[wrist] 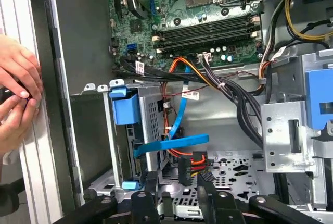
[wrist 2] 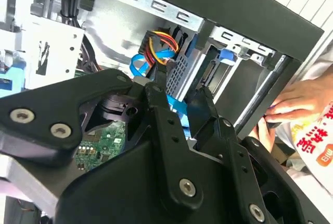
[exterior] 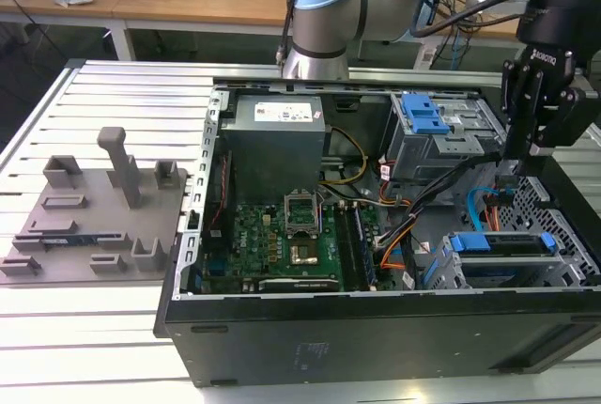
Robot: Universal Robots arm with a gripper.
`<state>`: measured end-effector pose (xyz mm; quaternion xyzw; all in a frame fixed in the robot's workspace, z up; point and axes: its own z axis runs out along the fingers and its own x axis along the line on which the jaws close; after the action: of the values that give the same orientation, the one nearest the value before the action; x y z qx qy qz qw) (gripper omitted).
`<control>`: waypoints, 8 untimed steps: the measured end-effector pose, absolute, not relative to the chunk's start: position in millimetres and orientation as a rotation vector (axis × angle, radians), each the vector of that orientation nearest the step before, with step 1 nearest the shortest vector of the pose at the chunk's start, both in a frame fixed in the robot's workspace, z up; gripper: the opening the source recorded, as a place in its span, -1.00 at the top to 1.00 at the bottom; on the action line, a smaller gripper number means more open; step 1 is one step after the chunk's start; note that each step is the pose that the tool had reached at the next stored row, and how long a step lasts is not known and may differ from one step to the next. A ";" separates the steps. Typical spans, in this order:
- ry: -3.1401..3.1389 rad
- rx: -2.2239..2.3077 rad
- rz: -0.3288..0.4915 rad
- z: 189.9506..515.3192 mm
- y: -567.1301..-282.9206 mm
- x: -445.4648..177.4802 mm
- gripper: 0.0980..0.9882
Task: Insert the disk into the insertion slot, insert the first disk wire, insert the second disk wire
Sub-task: 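Insert the first disk wire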
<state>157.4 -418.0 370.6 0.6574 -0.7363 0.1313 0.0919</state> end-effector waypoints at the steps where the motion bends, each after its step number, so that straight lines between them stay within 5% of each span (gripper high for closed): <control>1: -2.181 1.948 0.399 370.0 -414.5 157.3 0.24; 8: -2.148 1.920 0.456 361.6 -394.7 153.1 0.24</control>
<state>153.1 -394.7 361.6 0.6541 -0.7318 0.1555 0.1120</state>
